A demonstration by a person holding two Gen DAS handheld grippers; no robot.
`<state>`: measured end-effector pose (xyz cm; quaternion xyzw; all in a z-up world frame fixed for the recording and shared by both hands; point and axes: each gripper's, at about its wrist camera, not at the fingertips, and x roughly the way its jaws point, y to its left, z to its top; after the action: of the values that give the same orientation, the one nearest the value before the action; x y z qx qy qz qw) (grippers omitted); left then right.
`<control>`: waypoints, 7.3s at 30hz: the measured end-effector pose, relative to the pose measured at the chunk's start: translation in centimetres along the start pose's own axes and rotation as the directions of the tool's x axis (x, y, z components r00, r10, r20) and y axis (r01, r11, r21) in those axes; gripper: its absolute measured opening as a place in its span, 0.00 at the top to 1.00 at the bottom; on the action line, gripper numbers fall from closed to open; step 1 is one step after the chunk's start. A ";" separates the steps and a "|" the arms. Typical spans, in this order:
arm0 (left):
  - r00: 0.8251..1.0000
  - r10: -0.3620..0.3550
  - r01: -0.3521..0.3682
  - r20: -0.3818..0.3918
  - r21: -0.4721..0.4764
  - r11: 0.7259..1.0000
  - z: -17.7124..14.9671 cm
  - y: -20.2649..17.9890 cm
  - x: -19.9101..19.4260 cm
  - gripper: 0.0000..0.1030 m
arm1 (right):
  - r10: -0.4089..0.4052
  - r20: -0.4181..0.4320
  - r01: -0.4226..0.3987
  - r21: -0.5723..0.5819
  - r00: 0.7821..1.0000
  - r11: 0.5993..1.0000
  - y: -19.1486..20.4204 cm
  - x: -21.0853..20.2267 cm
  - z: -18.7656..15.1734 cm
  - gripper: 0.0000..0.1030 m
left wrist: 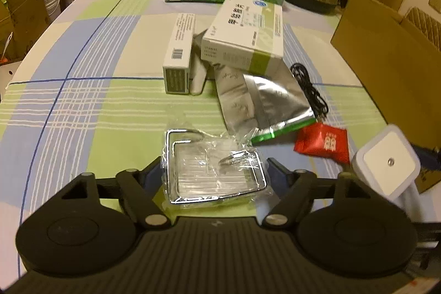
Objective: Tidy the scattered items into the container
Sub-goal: 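Grasp the bagged metal rack with the left tool while the right tool holds the night light, then carry the rack and night light over the cardboard box, then open the left tool to drop the bagged rack into the box, then lower the night light into the box and open the right tool, then withdraw both tools back over the table, then grasp the red candy packet with the right tool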
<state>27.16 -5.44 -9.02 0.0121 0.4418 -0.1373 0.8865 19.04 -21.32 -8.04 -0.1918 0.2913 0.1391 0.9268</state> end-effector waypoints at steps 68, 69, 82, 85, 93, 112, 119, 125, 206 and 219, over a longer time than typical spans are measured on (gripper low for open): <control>0.943 -0.330 0.269 -0.039 0.671 0.691 9.8 -31.6 -3.2 0.35 | -0.322 -0.007 0.317 0.201 0.947 0.927 -22.1 -9.4 -2.9 0.37; 0.944 -0.327 0.274 -0.053 0.679 0.681 9.8 -31.9 -2.8 0.35 | -0.320 -0.010 0.316 0.199 0.947 0.928 -22.2 -9.2 -2.9 0.37; 0.948 -0.271 0.308 -0.169 0.711 0.633 8.9 -33.1 1.8 0.34 | -0.310 -0.024 0.309 0.186 0.951 0.933 -22.9 -8.2 -3.3 0.37; 0.949 -0.270 0.304 -0.163 0.701 0.646 9.0 -33.0 1.9 0.33 | -0.305 -0.026 0.304 0.182 0.952 0.935 -22.9 -8.2 -3.2 0.37; 0.950 -0.302 0.275 -0.083 0.685 0.675 9.4 -31.5 -0.8 0.33 | -0.250 -0.057 0.257 0.199 0.966 0.946 -23.0 -7.8 -2.8 0.37; 0.947 -0.316 0.277 -0.055 0.636 0.720 9.4 -29.4 -2.6 0.30 | -0.141 -0.131 0.176 0.311 0.981 0.934 -23.5 -6.8 -2.4 0.37; 0.946 -0.320 0.280 -0.051 0.623 0.730 9.4 -28.9 -2.6 0.29 | -0.105 -0.158 0.154 0.342 0.982 0.927 -23.8 -6.3 -2.4 0.37; 0.946 -0.320 0.282 -0.047 0.607 0.743 9.4 -28.5 -2.7 0.28 | -0.078 -0.168 0.136 0.365 0.983 0.921 -24.0 -5.8 -2.4 0.37; 0.996 -0.046 0.031 0.081 0.182 0.983 1.7 0.8 -5.2 0.01 | 0.224 -0.092 -0.235 -0.131 0.970 0.963 -1.8 5.4 2.9 0.35; 0.993 -0.081 0.063 0.081 0.200 0.978 3.5 0.1 -2.9 0.01 | 0.263 -0.090 -0.273 -0.125 0.961 0.954 -1.9 7.4 3.0 0.52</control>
<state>28.25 -5.12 -4.63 0.0777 0.3861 -0.2130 0.8941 27.02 -20.57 -9.63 -0.2181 0.3378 0.2759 0.8731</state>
